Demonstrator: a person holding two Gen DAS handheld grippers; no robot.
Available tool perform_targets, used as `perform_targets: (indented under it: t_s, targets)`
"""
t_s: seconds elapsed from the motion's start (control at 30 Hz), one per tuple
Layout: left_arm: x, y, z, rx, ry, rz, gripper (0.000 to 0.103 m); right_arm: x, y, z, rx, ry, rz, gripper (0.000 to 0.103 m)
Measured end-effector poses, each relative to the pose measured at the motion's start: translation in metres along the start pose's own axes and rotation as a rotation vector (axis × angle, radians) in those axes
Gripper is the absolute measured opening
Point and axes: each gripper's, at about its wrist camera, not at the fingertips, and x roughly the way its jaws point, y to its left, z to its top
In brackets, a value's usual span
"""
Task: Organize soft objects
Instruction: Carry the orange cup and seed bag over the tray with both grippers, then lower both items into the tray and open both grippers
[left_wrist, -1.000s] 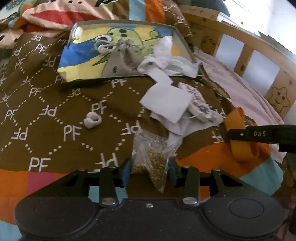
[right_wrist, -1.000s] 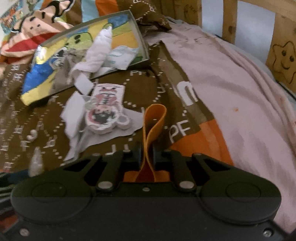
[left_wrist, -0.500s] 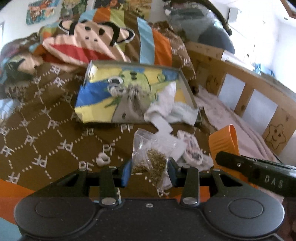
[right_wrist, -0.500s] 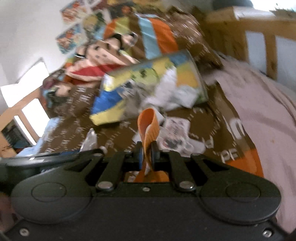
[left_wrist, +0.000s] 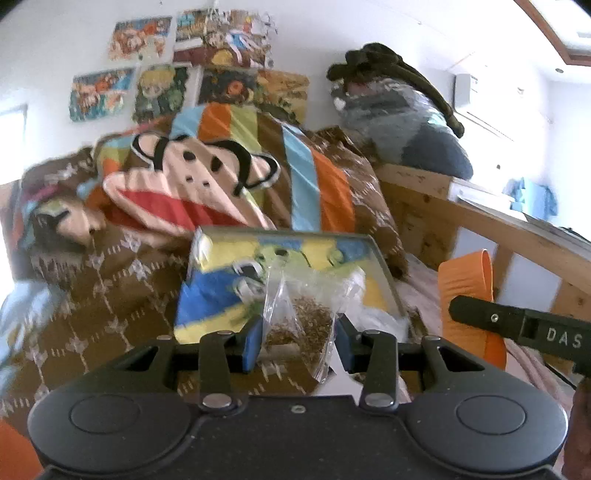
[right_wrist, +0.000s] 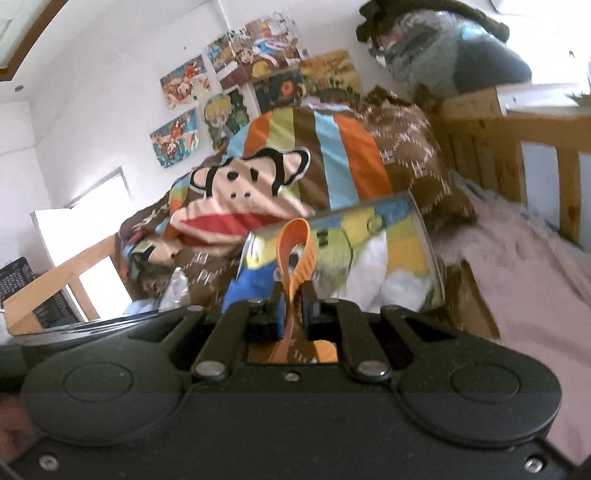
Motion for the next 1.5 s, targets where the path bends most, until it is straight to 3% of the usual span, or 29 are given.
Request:
perform_targets:
  t_s: [0.17,0.37,0.57,0.73,1.0,1.23,1.5]
  targets:
    - [0.033,0.016,0.023,0.02,-0.033,0.033,0.043,0.047,-0.009,0.026,-0.024,-0.035,0.008,0.004]
    - [0.091,0.037,0.036,0.03,-0.033,0.061,0.043,0.122,-0.012,0.031,-0.05,-0.033,0.023,0.004]
    - [0.152,0.057,0.023,0.026,0.026,0.096,0.043,0.206,-0.022,0.011,-0.096,0.08,-0.017,0.003]
    - [0.19,0.07,0.006,0.012,0.088,0.097,0.043,0.251,-0.03,-0.004,-0.097,0.151,-0.029,0.003]
    - [0.219,0.076,-0.017,0.037,0.196,0.069,0.043,0.281,-0.04,-0.022,-0.052,0.187,-0.018,0.003]
    - [0.227,0.079,-0.02,0.017,0.202,0.069,0.044,0.292,-0.056,-0.019,0.057,0.179,0.024,0.003]
    - [0.233,0.078,-0.024,0.022,0.22,0.069,0.044,0.301,-0.074,-0.009,0.137,0.107,0.038,0.003]
